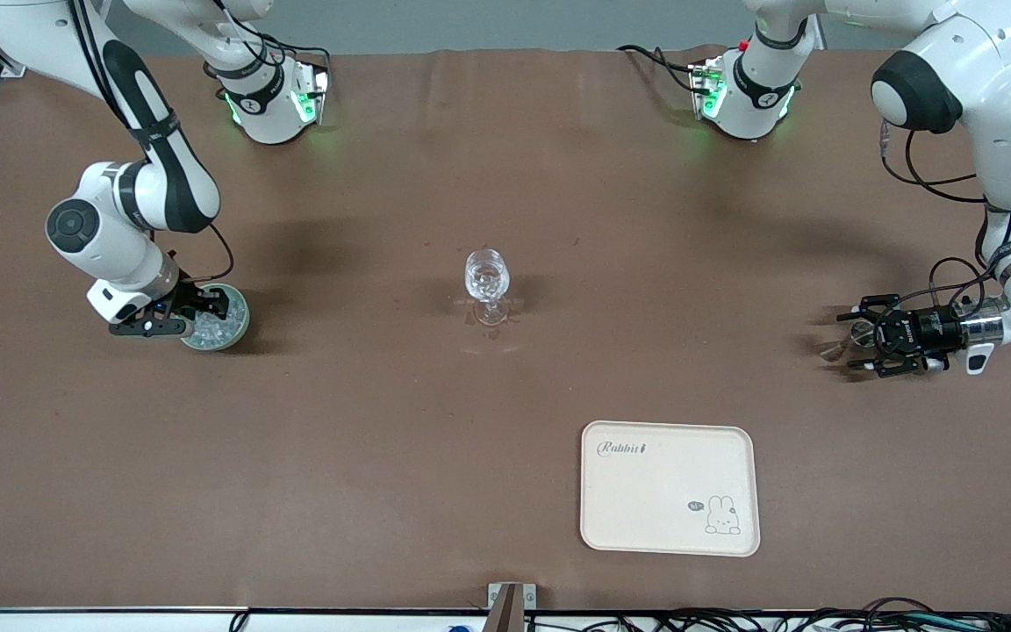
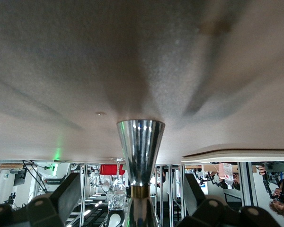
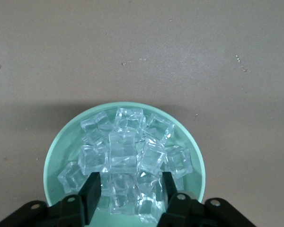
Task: Pour wine and add ice with both arms
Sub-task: 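Grasp an ice cube with the right gripper while the left gripper lifts the jigger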
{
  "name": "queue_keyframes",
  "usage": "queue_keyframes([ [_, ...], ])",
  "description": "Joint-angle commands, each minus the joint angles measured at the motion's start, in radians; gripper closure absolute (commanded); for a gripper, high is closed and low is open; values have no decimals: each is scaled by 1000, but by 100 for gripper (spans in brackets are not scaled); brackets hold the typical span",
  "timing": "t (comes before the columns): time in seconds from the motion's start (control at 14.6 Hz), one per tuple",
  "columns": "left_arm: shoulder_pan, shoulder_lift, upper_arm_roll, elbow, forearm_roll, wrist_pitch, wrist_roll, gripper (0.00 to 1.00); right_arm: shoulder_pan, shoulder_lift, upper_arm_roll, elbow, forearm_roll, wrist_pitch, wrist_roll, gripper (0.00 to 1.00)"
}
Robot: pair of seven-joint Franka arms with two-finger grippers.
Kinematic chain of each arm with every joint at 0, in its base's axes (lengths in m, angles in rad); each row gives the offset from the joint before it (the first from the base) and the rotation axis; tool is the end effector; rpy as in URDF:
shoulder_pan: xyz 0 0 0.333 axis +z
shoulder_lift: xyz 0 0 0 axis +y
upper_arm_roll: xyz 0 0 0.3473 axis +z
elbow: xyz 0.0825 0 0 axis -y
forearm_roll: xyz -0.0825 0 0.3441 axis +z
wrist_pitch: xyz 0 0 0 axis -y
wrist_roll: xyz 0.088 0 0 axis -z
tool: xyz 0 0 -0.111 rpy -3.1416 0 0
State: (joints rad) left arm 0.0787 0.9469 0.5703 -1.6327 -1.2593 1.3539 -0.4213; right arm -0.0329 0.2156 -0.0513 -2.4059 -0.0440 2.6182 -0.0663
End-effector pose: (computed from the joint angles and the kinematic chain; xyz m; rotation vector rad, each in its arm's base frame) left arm 0.5616 0.2076 0.1583 1.5050 1.5203 -0.9582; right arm 0.4835 -0.0398 0.2858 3.1088 0.0333 -0.0088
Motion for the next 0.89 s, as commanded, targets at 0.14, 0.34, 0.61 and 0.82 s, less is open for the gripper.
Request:
queue_keyframes([
  [0.14,7,-10,5,-16,-19,7,12,12,-2,-4,5,-1,1,-1,6,57],
  [0.34,9,-17,3,-16,-20,5,22,48,2,-4,5,-1,1,-3,20,62],
  [0.61,9,-17,2,-32,-51,2,27,48,4,-4,5,8,1,-4,22,85],
  [0.82,10,-17,0,-33,-57,-1,26,60,4,-4,5,30,1,-36,22,94],
])
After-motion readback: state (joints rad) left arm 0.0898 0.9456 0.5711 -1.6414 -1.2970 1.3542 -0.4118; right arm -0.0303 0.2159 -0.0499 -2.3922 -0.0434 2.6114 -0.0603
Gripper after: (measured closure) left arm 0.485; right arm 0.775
